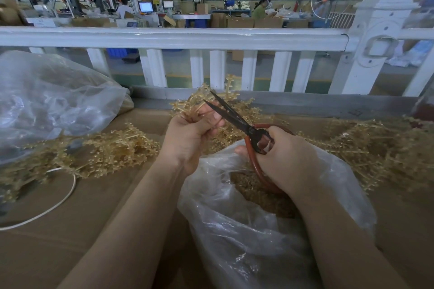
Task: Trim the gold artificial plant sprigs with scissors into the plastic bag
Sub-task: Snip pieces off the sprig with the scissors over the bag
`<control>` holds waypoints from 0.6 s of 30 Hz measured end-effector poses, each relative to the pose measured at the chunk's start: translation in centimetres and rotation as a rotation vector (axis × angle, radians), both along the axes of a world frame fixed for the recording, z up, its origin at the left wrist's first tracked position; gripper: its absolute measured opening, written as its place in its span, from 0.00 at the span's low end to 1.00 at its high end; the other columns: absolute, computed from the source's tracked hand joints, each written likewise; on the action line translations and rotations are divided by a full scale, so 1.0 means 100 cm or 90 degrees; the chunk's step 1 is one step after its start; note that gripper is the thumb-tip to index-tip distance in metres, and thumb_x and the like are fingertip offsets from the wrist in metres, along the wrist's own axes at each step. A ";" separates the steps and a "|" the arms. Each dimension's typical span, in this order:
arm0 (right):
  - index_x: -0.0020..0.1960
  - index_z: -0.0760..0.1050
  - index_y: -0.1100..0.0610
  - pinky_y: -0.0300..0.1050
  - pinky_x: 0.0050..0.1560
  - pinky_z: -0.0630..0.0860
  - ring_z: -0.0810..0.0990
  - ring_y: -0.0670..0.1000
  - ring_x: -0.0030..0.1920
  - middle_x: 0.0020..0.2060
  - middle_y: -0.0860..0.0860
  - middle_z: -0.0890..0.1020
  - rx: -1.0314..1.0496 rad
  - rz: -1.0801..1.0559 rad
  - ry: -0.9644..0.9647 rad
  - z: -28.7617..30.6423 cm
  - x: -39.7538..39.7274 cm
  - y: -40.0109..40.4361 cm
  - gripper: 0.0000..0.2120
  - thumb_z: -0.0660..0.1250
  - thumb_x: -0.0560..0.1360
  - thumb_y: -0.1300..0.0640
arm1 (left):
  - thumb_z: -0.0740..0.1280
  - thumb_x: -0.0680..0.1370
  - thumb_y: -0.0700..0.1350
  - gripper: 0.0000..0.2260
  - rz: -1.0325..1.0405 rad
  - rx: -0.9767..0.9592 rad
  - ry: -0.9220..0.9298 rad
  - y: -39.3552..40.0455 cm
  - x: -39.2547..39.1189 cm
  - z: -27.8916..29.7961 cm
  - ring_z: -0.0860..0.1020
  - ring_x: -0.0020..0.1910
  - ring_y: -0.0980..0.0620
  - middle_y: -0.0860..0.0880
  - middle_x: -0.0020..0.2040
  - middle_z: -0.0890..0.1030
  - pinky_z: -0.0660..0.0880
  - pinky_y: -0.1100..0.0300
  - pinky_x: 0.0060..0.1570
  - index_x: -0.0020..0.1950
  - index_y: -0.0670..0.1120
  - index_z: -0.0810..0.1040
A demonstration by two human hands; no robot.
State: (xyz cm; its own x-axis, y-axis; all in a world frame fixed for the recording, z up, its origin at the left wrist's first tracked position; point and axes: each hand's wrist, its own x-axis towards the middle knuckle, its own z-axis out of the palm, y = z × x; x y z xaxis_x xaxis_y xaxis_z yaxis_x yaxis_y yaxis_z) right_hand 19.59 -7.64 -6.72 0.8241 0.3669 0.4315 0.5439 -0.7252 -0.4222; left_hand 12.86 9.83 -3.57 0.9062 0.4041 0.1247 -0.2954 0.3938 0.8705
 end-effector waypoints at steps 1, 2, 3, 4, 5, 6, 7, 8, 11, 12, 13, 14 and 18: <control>0.45 0.70 0.42 0.32 0.32 0.59 0.66 0.35 0.33 0.31 0.35 0.71 0.002 0.000 -0.003 -0.001 0.001 0.000 0.35 0.48 0.58 0.15 | 0.72 0.69 0.37 0.08 0.000 0.001 -0.002 0.000 0.000 0.000 0.81 0.37 0.55 0.46 0.40 0.84 0.78 0.68 0.38 0.47 0.39 0.82; 0.45 0.71 0.43 0.32 0.32 0.59 0.67 0.36 0.32 0.31 0.36 0.71 0.004 0.000 -0.006 -0.002 0.002 0.000 0.35 0.49 0.59 0.15 | 0.72 0.69 0.37 0.08 -0.001 0.004 -0.004 0.000 0.000 -0.001 0.81 0.37 0.55 0.46 0.40 0.84 0.78 0.68 0.39 0.47 0.39 0.82; 0.46 0.73 0.44 0.31 0.32 0.60 0.67 0.36 0.32 0.31 0.37 0.72 0.004 0.000 -0.008 -0.002 0.002 0.000 0.37 0.49 0.59 0.15 | 0.72 0.70 0.36 0.07 -0.002 0.007 -0.006 0.000 0.000 -0.001 0.81 0.37 0.55 0.47 0.40 0.84 0.78 0.68 0.39 0.47 0.39 0.82; 0.46 0.74 0.44 0.31 0.32 0.60 0.68 0.36 0.32 0.31 0.38 0.73 0.007 0.002 -0.008 -0.003 0.003 0.000 0.38 0.49 0.59 0.15 | 0.72 0.70 0.36 0.07 -0.002 0.009 -0.008 0.001 0.000 -0.001 0.81 0.37 0.55 0.47 0.40 0.84 0.78 0.68 0.39 0.47 0.39 0.82; 0.46 0.75 0.45 0.31 0.33 0.61 0.68 0.37 0.32 0.31 0.39 0.74 0.013 0.006 -0.007 -0.004 0.003 0.000 0.39 0.49 0.59 0.15 | 0.72 0.70 0.36 0.07 -0.001 0.010 -0.008 0.001 0.000 -0.001 0.81 0.37 0.55 0.46 0.40 0.84 0.78 0.68 0.39 0.47 0.39 0.82; 0.46 0.75 0.45 0.31 0.33 0.62 0.69 0.37 0.33 0.31 0.39 0.74 0.021 0.010 -0.004 -0.005 0.003 0.000 0.39 0.49 0.58 0.15 | 0.72 0.71 0.36 0.07 0.001 0.012 -0.006 0.001 0.000 -0.001 0.81 0.37 0.55 0.46 0.40 0.84 0.78 0.67 0.39 0.48 0.39 0.82; 0.45 0.74 0.45 0.31 0.33 0.63 0.70 0.36 0.33 0.31 0.38 0.74 0.028 0.013 -0.002 -0.005 0.002 0.000 0.38 0.49 0.58 0.15 | 0.72 0.71 0.35 0.07 0.003 0.014 -0.005 0.001 0.000 -0.001 0.81 0.37 0.55 0.46 0.40 0.84 0.77 0.67 0.39 0.48 0.38 0.82; 0.44 0.72 0.43 0.30 0.33 0.62 0.69 0.36 0.33 0.31 0.36 0.73 0.032 0.014 0.000 -0.006 0.002 0.000 0.36 0.49 0.58 0.15 | 0.71 0.72 0.35 0.06 0.006 0.019 -0.004 0.001 0.000 -0.001 0.81 0.37 0.55 0.46 0.40 0.84 0.77 0.67 0.39 0.48 0.38 0.82; 0.43 0.71 0.43 0.30 0.32 0.60 0.69 0.36 0.33 0.31 0.35 0.72 0.033 0.011 0.008 -0.006 0.002 0.002 0.36 0.49 0.57 0.14 | 0.70 0.75 0.34 0.05 0.006 0.043 -0.009 0.002 0.000 -0.002 0.81 0.36 0.56 0.48 0.39 0.84 0.77 0.67 0.39 0.48 0.39 0.83; 0.44 0.72 0.44 0.30 0.32 0.61 0.69 0.36 0.33 0.31 0.36 0.73 0.033 0.010 0.011 -0.006 0.002 0.002 0.38 0.49 0.57 0.14 | 0.70 0.75 0.34 0.05 0.005 0.048 -0.010 0.002 0.000 -0.002 0.81 0.36 0.56 0.48 0.38 0.84 0.77 0.68 0.39 0.49 0.39 0.83; 0.44 0.73 0.45 0.30 0.32 0.61 0.69 0.36 0.33 0.31 0.37 0.73 0.032 0.009 0.013 -0.006 0.003 0.002 0.39 0.49 0.57 0.14 | 0.70 0.75 0.33 0.05 0.005 0.048 -0.010 0.002 0.000 -0.002 0.81 0.36 0.56 0.48 0.38 0.83 0.77 0.68 0.39 0.49 0.39 0.82; 0.44 0.73 0.45 0.31 0.32 0.61 0.69 0.36 0.33 0.31 0.37 0.73 0.029 0.007 0.013 -0.006 0.003 0.001 0.38 0.49 0.57 0.14 | 0.70 0.75 0.33 0.04 0.004 0.045 -0.008 0.002 0.000 -0.002 0.81 0.36 0.56 0.48 0.38 0.83 0.77 0.68 0.39 0.48 0.39 0.82; 0.43 0.70 0.43 0.33 0.32 0.64 0.70 0.37 0.34 0.33 0.36 0.74 0.016 0.010 0.008 -0.004 0.003 -0.001 0.33 0.53 0.59 0.15 | 0.72 0.71 0.36 0.05 0.000 0.020 0.006 0.003 0.001 -0.003 0.81 0.38 0.55 0.47 0.39 0.84 0.76 0.67 0.40 0.46 0.41 0.83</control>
State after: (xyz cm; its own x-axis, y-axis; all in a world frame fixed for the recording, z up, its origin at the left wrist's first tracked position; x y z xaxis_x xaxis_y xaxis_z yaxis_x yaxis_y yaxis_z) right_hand 19.85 -7.69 -7.11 0.8238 0.3686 0.4306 0.5496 -0.7056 -0.4473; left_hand 12.94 10.17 -3.88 0.9075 0.3999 0.1283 -0.2868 0.3669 0.8850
